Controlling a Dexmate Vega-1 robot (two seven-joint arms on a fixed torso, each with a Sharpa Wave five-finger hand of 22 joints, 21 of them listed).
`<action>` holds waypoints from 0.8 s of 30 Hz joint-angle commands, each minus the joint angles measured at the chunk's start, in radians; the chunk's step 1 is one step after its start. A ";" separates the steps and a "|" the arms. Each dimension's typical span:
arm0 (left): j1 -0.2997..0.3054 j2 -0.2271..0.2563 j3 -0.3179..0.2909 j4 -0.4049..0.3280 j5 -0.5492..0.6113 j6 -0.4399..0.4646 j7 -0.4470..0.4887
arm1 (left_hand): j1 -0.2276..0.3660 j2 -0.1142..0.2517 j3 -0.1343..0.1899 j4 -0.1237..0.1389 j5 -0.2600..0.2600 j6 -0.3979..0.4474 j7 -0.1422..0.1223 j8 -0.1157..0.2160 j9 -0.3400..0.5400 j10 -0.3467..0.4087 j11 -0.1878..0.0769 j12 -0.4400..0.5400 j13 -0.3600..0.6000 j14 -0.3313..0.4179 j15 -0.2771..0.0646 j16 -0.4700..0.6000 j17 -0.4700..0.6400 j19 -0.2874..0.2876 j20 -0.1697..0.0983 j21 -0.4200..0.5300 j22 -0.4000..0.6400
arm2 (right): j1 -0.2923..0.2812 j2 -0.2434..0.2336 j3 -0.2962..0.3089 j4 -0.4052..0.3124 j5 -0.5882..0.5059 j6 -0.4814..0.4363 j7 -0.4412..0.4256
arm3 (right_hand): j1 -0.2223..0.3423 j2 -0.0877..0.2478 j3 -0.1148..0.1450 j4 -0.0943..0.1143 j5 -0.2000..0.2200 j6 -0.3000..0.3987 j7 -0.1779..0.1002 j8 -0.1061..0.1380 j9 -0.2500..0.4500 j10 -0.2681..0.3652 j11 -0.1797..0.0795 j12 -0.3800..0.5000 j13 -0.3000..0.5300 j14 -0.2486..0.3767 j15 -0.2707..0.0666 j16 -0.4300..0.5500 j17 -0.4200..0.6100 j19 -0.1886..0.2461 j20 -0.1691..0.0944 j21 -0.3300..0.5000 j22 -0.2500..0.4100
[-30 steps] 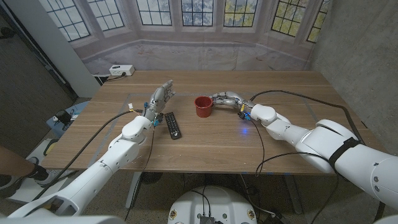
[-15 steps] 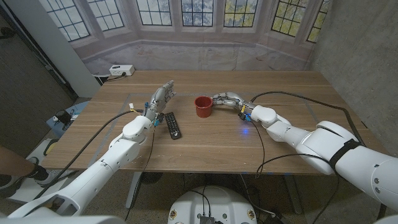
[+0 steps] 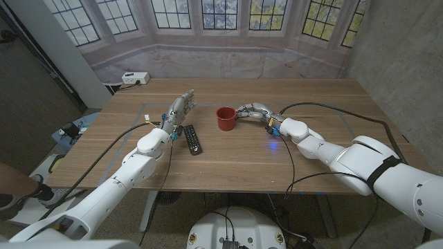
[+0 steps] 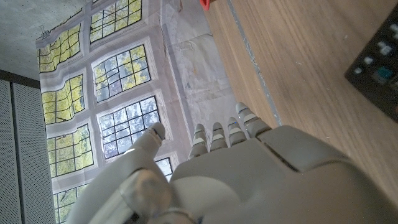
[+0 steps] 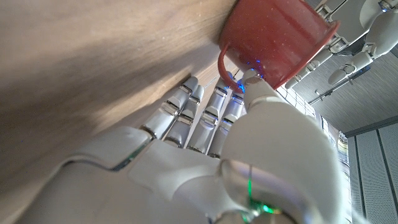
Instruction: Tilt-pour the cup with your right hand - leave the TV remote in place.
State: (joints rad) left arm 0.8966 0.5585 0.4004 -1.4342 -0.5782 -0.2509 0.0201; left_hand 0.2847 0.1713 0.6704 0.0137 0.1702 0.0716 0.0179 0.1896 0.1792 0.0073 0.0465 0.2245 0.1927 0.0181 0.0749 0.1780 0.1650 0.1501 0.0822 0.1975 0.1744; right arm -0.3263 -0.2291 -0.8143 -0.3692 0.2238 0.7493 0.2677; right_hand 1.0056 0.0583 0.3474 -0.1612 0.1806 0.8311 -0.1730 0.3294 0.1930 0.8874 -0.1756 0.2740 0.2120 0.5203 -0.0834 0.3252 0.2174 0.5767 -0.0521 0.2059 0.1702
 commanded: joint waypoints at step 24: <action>-0.045 -0.022 0.019 0.053 -0.001 0.000 -0.032 | 0.011 0.002 0.000 -0.006 0.005 0.011 -0.001 0.004 0.002 0.023 0.003 0.007 0.004 0.008 0.001 0.002 0.004 0.011 -0.002 0.004 0.002 | -0.015 -0.008 0.016 -0.004 0.000 0.043 -0.038 | 0.027 0.007 -0.021 0.000 -0.005 0.042 0.007 0.013 0.007 0.049 0.006 0.012 0.006 0.060 -0.140 0.020 0.011 0.020 -0.104 -0.003 0.001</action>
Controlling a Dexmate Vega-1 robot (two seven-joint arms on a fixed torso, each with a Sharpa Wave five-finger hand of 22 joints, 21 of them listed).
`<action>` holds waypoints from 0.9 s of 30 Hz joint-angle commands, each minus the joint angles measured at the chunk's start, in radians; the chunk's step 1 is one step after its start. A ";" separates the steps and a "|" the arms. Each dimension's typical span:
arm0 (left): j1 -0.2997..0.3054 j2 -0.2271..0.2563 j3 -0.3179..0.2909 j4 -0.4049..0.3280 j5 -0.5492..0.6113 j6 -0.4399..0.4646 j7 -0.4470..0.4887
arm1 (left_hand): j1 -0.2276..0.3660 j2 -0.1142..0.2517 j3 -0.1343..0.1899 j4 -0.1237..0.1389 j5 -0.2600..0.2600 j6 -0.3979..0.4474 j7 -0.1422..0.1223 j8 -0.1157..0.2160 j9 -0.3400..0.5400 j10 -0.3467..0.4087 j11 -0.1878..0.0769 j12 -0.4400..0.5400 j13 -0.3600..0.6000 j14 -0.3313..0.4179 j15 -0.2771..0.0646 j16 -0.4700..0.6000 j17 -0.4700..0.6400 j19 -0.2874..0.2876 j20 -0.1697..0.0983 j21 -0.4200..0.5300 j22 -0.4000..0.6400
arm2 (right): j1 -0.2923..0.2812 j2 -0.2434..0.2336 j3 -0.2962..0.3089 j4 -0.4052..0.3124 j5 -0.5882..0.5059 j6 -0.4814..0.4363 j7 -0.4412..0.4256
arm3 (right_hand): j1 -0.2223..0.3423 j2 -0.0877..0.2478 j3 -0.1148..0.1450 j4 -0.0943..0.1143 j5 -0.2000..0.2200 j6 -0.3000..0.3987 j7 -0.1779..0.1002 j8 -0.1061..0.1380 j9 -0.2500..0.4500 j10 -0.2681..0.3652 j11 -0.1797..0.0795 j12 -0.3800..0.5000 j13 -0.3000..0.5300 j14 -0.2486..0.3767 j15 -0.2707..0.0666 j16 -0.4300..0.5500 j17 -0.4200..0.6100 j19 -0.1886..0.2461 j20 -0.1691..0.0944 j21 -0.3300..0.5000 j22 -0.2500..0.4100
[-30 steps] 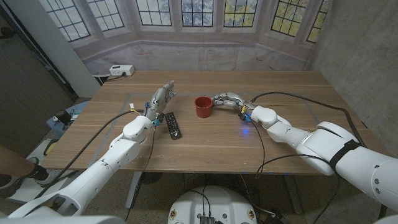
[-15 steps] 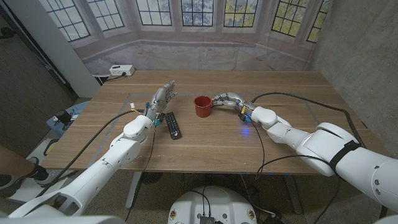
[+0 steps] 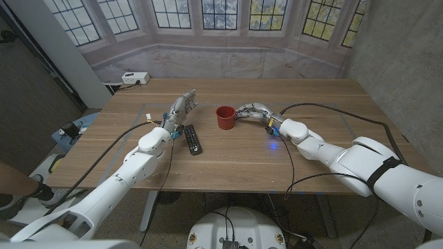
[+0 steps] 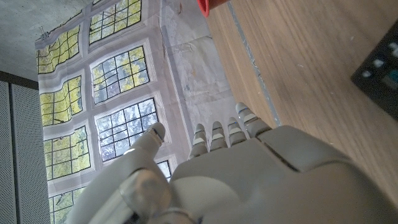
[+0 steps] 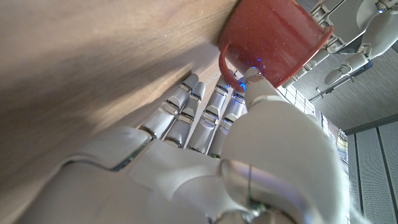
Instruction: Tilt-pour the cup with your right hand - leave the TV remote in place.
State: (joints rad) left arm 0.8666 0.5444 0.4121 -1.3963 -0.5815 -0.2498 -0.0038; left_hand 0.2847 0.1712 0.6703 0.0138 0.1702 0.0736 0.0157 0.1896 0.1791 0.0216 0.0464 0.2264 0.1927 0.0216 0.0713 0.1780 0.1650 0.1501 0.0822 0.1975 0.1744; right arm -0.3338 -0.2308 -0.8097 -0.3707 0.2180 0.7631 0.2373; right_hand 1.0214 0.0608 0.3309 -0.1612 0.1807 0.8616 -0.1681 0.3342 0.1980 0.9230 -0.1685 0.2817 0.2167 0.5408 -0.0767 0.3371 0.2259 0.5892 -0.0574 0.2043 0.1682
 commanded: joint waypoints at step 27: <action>0.009 0.002 0.007 -0.029 0.005 0.009 0.009 | 0.013 0.002 0.000 -0.008 0.005 0.011 0.002 0.002 0.003 0.010 0.004 0.003 0.005 0.005 0.005 0.001 0.004 0.010 -0.001 0.003 0.002 | -0.038 -0.012 0.063 -0.014 0.022 0.133 -0.009 | 0.022 0.010 -0.015 0.001 -0.006 0.019 0.004 0.007 0.005 0.022 0.000 0.002 0.002 0.046 -0.149 0.010 0.005 0.011 -0.104 -0.002 0.003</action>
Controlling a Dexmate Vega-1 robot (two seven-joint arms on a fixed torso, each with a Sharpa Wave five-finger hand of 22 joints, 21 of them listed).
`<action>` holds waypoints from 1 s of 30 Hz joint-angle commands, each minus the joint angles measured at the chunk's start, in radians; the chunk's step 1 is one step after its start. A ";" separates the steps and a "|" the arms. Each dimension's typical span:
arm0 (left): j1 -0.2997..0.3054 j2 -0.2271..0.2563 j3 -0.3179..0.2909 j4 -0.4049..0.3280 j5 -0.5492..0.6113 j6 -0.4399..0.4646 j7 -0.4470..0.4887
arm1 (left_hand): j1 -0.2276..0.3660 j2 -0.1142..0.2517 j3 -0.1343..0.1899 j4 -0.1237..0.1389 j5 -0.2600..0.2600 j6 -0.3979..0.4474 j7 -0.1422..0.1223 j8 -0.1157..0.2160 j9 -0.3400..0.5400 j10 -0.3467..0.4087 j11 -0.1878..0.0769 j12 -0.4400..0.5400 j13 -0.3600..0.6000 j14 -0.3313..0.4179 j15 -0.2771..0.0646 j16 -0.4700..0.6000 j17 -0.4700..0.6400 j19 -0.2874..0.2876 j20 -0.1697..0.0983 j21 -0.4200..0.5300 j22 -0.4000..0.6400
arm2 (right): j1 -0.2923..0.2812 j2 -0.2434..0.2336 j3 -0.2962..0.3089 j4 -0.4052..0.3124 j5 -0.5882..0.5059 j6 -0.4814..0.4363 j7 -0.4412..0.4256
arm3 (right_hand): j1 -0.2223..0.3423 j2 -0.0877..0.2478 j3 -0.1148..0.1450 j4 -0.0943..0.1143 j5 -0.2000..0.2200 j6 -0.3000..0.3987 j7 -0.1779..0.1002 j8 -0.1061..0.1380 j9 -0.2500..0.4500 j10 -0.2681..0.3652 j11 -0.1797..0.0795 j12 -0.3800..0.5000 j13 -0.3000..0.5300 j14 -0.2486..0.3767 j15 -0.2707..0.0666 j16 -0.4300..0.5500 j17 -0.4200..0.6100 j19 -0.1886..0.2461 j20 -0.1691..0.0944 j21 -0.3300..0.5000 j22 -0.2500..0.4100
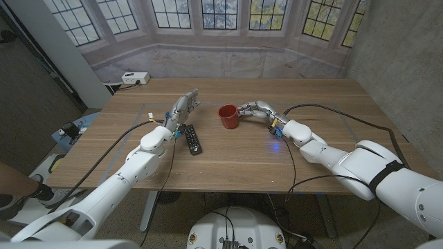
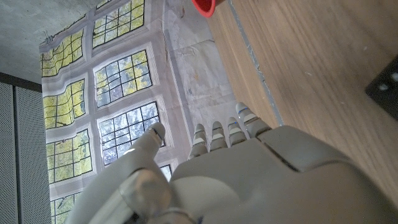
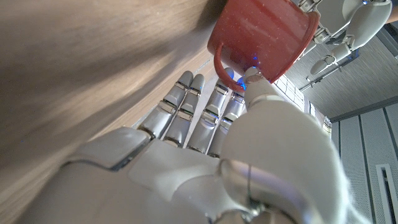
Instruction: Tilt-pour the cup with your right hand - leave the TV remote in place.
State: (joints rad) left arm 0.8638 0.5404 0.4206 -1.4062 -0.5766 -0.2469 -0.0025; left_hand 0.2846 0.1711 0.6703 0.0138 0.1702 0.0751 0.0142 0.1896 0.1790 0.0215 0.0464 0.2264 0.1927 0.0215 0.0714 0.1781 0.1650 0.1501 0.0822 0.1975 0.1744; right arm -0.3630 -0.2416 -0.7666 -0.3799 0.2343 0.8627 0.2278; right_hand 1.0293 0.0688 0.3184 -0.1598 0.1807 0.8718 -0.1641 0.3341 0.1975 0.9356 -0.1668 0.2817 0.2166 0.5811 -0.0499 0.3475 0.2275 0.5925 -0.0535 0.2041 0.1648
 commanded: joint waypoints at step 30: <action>0.003 -0.004 0.005 -0.010 -0.005 0.009 -0.002 | 0.013 0.000 -0.001 -0.008 0.005 0.010 0.004 0.000 0.003 0.011 0.003 0.000 0.005 0.006 0.006 0.001 0.004 0.010 -0.002 0.002 0.002 | -0.031 -0.011 0.059 -0.019 0.018 0.082 0.004 | 0.020 0.006 -0.016 0.002 -0.006 0.010 0.004 0.003 0.007 0.011 0.004 -0.004 0.002 0.008 -0.175 0.000 0.006 0.010 -0.111 -0.003 0.006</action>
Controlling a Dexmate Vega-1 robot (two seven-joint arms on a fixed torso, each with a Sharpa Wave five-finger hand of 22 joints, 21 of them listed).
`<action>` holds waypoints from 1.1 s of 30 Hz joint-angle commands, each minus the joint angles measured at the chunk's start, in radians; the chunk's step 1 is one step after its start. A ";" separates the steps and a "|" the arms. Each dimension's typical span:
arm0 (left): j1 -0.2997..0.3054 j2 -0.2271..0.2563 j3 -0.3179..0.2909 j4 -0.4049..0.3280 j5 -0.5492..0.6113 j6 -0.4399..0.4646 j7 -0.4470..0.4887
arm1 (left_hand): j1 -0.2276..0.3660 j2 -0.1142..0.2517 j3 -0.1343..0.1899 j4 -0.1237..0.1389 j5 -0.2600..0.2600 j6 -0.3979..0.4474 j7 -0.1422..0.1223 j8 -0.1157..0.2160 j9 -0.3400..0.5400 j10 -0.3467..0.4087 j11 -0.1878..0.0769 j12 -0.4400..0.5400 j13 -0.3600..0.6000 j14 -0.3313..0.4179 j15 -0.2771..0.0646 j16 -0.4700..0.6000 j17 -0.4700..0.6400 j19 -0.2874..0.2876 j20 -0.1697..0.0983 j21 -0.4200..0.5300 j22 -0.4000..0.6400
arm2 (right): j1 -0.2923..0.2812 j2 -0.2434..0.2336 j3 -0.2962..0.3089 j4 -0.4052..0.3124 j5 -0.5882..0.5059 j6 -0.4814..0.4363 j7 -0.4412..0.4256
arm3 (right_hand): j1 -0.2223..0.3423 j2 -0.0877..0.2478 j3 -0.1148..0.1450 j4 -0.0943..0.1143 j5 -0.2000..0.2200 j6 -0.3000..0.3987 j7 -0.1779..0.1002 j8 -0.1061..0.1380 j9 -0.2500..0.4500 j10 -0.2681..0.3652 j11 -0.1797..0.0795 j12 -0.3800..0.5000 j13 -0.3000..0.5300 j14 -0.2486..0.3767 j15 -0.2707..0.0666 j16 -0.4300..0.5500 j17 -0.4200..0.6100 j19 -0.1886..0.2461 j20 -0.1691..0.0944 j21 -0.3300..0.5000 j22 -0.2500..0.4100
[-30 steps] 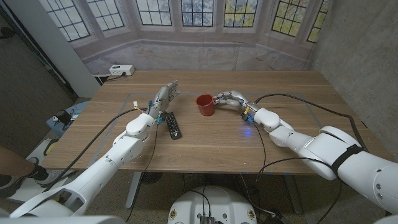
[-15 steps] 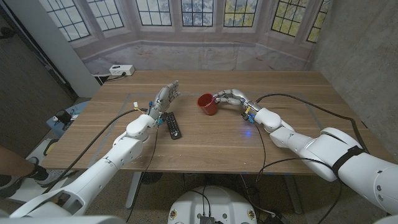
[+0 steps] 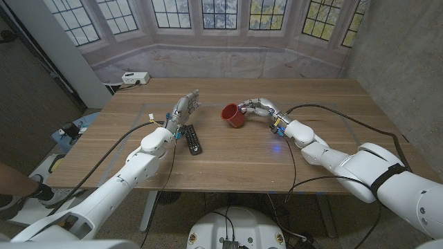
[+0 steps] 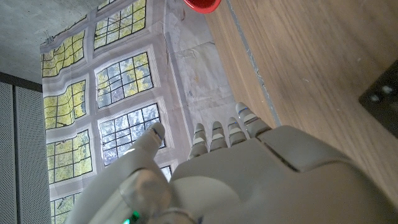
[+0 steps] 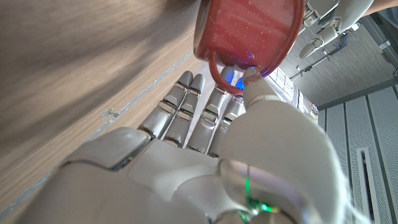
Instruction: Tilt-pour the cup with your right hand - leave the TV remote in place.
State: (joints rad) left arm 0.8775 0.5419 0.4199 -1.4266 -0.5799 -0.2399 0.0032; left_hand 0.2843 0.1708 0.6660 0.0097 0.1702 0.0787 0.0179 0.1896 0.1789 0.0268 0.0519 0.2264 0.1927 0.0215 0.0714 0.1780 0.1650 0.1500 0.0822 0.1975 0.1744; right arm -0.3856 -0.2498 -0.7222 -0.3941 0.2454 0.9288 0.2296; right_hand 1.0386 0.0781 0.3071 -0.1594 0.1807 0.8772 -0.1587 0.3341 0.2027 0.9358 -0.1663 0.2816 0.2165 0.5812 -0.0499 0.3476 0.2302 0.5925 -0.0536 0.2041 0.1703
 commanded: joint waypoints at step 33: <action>-0.033 -0.019 0.016 0.025 -0.006 0.014 -0.018 | 0.013 -0.001 0.003 -0.004 0.005 0.009 0.003 -0.001 0.003 0.009 0.002 -0.002 0.005 0.007 0.007 0.001 0.004 0.011 -0.002 0.002 0.002 | -0.040 -0.005 0.085 -0.036 0.067 0.051 0.027 | 0.015 0.002 -0.018 0.004 -0.006 0.010 0.003 0.001 0.003 0.017 0.006 -0.008 0.003 0.011 -0.175 0.001 0.006 0.011 -0.111 -0.004 0.001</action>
State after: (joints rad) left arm 0.8550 0.5282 0.4312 -1.4101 -0.5856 -0.2295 -0.0082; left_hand 0.2843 0.1708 0.6660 0.0097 0.1702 0.0822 0.0214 0.1896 0.1789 0.0267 0.0518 0.2264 0.1927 0.0214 0.0714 0.1780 0.1650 0.1500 0.0822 0.1975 0.1744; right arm -0.4140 -0.2488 -0.6592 -0.4147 0.2973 0.9647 0.2546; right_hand 1.0425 0.0819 0.2907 -0.1543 0.1807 0.8770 -0.1589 0.3340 0.2020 0.9408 -0.1613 0.2770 0.2166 0.5852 -0.0540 0.3477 0.2348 0.5925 -0.0536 0.2041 0.1703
